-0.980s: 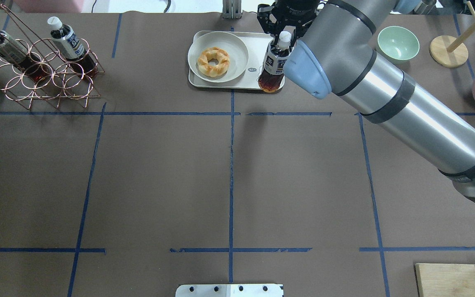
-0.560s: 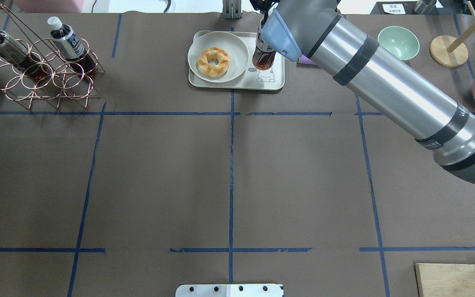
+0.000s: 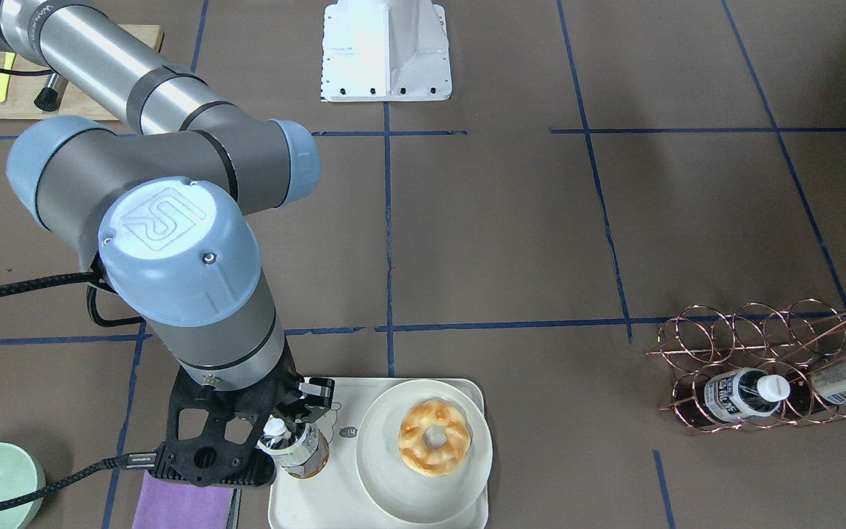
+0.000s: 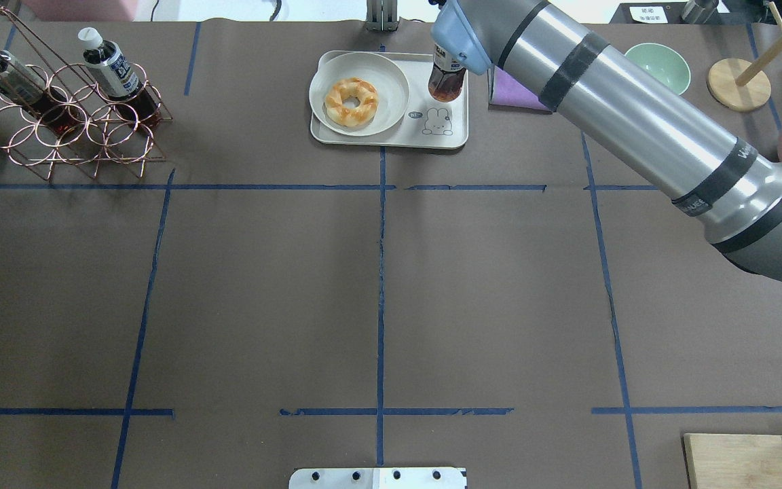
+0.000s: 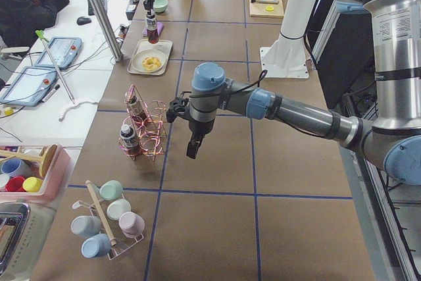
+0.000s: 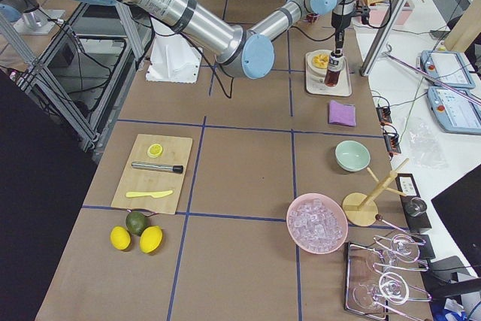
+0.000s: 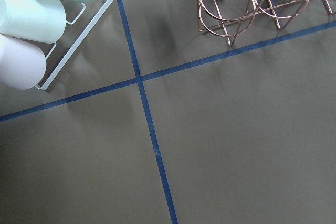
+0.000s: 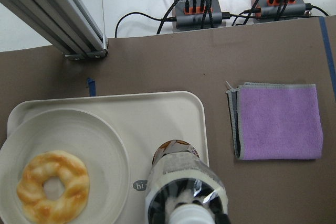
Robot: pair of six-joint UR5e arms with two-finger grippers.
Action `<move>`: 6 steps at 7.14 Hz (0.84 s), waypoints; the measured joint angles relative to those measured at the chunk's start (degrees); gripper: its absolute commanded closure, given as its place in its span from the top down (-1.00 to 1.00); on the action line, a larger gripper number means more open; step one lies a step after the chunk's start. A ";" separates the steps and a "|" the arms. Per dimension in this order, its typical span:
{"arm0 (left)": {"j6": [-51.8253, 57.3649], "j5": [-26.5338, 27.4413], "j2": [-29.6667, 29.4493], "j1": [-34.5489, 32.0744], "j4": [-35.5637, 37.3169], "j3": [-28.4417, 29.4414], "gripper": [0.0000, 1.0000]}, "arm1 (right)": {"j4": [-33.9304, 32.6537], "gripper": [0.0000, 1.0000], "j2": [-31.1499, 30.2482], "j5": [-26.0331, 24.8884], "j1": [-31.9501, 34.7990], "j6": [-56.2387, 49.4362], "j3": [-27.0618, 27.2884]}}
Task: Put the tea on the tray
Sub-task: 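Set the bottle down on the tray and open the right gripper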
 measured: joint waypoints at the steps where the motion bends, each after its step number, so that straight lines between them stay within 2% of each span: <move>1: 0.00 0.00 -0.04 -0.02 0.00 0.03 1.00 | 0.06 -1.00 0.45 0.02 -0.08 0.00 -1.00; 6: 0.02 0.00 -0.10 -0.24 0.00 0.04 1.00 | 0.15 -0.99 0.74 0.35 -1.10 -0.37 -2.86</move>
